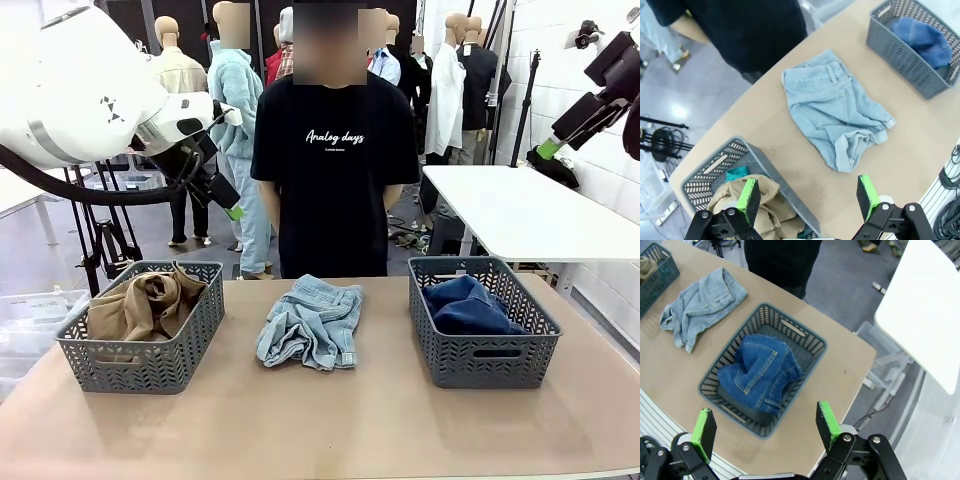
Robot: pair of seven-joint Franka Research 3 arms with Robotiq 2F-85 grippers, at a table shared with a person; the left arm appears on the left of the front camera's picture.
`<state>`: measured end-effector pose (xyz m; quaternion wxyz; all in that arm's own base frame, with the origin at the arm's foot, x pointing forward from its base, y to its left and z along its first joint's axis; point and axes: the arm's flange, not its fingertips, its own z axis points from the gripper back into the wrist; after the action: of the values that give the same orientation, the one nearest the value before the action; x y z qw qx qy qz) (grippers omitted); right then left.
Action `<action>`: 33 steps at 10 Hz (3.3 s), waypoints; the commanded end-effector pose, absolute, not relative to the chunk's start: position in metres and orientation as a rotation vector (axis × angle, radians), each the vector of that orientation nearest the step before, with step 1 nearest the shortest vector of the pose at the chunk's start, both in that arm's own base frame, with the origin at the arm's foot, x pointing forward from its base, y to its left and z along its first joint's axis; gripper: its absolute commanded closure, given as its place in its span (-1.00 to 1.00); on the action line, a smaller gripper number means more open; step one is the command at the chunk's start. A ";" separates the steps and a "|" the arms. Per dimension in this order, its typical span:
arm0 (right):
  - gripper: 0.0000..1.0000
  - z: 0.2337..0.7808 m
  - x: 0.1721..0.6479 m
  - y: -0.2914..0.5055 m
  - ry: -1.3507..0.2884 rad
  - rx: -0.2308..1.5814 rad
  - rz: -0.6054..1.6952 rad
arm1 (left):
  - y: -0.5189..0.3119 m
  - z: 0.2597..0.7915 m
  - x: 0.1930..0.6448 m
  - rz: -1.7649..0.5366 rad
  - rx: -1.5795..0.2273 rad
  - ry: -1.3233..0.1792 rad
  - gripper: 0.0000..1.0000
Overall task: Sort the tops and bottoms.
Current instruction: Lift clothes from the center of the table with your right hand.
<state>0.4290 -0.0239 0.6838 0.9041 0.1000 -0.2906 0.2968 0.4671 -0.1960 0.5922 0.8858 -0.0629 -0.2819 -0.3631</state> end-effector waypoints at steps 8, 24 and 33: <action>-1.00 0.575 0.465 0.157 -0.435 0.657 1.116 | -0.196 0.592 0.468 -0.756 -0.131 -0.586 -1.00; -1.00 0.429 0.506 0.341 -0.558 0.191 1.227 | -0.196 0.592 0.468 -0.756 -0.131 -0.586 -1.00; -1.00 0.393 0.474 0.346 -0.556 0.103 1.203 | -0.196 0.592 0.468 -0.756 -0.131 -0.586 -1.00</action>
<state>0.4859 0.3430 0.4008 0.7783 0.0602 -0.2487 0.5734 0.4675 -0.1976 0.5912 0.8856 -0.0633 -0.2809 -0.3644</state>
